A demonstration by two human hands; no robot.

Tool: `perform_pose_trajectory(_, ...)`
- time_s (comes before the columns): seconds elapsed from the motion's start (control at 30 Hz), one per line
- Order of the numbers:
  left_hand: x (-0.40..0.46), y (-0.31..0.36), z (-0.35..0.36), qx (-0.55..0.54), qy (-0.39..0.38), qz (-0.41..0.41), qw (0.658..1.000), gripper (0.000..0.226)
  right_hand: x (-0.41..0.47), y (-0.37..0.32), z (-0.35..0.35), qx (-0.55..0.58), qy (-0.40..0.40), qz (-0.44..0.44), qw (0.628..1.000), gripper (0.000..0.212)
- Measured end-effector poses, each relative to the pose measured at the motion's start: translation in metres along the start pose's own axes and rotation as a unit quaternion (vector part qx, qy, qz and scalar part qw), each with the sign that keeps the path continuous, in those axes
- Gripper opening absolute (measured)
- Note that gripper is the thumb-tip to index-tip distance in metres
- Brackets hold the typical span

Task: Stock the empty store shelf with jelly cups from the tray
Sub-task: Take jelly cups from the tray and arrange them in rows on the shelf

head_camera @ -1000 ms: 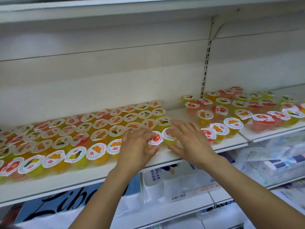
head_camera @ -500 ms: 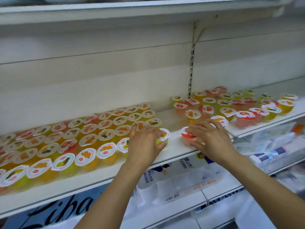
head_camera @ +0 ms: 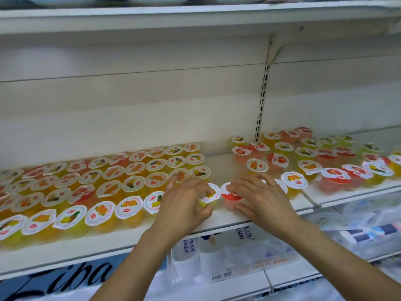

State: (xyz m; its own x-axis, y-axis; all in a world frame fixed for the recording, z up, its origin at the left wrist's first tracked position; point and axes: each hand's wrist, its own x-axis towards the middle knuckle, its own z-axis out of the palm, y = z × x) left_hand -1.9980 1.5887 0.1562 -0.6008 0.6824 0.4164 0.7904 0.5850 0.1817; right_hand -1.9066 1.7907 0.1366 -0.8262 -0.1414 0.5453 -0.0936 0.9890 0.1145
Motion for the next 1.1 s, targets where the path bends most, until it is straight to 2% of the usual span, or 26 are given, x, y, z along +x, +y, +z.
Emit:
perform_pose_trajectory(0.13,0.007,0.003,-0.005,-0.030,-0.033,-0.014,0.999,0.061,0.007,0.008,-0.007,0.025,-0.020,0.010,0.999,0.048)
perform_pose_trajectory(0.2,0.015,-0.001,-0.011,-0.097,-0.045,-0.035,0.994,0.052,0.022,0.019,-0.022,0.046,-0.013,0.062,0.997,0.051)
perform_pose_trajectory(0.27,0.025,-0.007,-0.018,-0.127,-0.027,-0.055,0.990,0.034,0.041,0.039,-0.040,0.022,-0.043,0.114,0.992,0.042)
perform_pose_trajectory(0.33,0.035,-0.014,-0.023,-0.107,-0.034,-0.085,0.990,0.029,0.056,0.062,-0.050,0.002,-0.112,0.134,0.985,0.041)
perform_pose_trajectory(0.47,0.050,-0.017,-0.027,-0.061,-0.087,-0.113,0.988,0.027,0.078,0.084,-0.053,0.026,-0.284,0.159,0.945,0.052)
perform_pose_trajectory(0.57,0.055,-0.016,-0.024,-0.018,-0.116,-0.112,0.987,0.029,0.085,0.083,-0.048,0.030,-0.328,0.158,0.931,0.049)
perform_pose_trajectory(0.73,0.061,-0.020,-0.019,-0.006,-0.108,-0.138,0.985,0.030,0.092,0.079,-0.033,0.056,-0.322,0.142,0.934,0.040)
perform_pose_trajectory(0.97,0.067,-0.020,-0.014,-0.035,-0.098,-0.156,0.982,0.024,0.106,0.049,-0.010,0.187,-0.288,0.109,0.933,0.045)
perform_pose_trajectory(1.1,0.066,-0.021,-0.014,-0.057,-0.094,-0.149,0.983,0.021,0.111,0.041,-0.001,0.226,-0.277,0.103,0.928,0.045)
